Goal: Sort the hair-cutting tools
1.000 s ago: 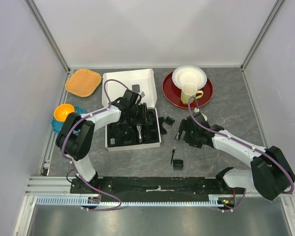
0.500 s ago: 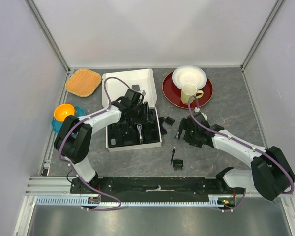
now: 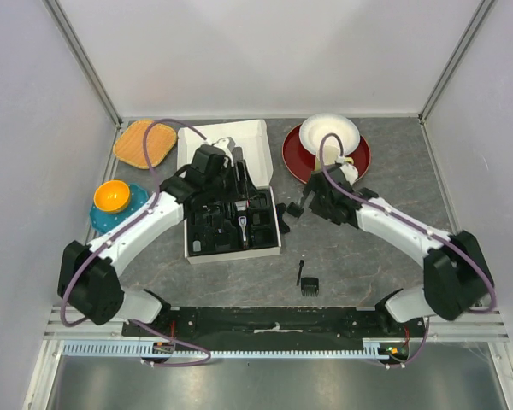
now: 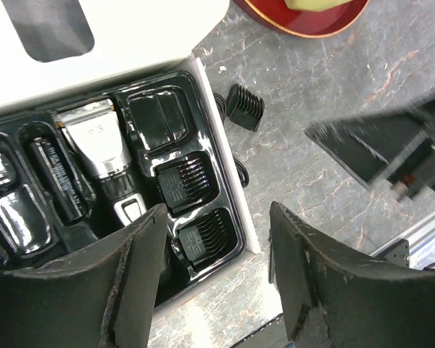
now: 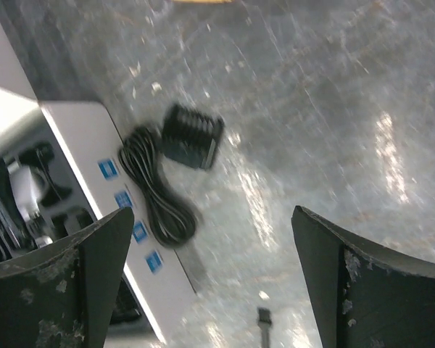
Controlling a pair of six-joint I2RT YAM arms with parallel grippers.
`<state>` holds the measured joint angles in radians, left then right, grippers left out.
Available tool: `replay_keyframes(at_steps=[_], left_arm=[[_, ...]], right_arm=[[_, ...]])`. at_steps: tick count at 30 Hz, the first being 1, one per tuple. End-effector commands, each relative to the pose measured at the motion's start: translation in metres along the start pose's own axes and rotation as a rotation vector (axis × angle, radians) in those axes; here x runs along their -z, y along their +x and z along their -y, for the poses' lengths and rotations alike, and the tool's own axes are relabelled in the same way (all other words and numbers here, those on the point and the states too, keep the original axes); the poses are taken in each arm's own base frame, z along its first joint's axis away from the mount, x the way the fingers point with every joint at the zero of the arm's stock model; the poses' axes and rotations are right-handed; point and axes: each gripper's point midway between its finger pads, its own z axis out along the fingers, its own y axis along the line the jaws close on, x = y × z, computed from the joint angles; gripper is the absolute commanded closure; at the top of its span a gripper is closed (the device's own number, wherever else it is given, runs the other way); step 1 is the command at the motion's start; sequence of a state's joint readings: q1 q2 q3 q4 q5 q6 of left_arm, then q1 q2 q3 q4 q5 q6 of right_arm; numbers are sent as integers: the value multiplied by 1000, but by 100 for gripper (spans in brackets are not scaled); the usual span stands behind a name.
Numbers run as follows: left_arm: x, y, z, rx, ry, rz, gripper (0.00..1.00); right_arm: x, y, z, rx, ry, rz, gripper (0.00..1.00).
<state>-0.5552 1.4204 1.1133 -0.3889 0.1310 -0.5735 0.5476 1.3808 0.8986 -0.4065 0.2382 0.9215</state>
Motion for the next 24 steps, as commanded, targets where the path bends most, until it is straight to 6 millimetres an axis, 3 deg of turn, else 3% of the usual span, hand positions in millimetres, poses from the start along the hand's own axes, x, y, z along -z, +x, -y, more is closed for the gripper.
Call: replay_keyframes(at_steps=[1, 2, 4, 5, 11, 24], left_arm=[[25, -11, -13, -30, -58, 69, 33], [26, -6, -16, -28, -64, 62, 32], [31, -4, -20, -27, -67, 68, 30], [31, 0, -23, -25, -72, 62, 30], [32, 11, -27, -17, -60, 38, 28], [25, 16, -25, -4, -29, 19, 28]], right_arm=[[-21, -28, -23, -52, 60, 55, 2], [-36, -23, -19, -50, 110, 43, 2], [-44, -29, -27, -58, 135, 39, 2], [-58, -21, -23, -56, 178, 11, 2], [-87, -10, -24, -34, 282, -64, 2], [-95, 7, -22, -44, 307, -130, 3]])
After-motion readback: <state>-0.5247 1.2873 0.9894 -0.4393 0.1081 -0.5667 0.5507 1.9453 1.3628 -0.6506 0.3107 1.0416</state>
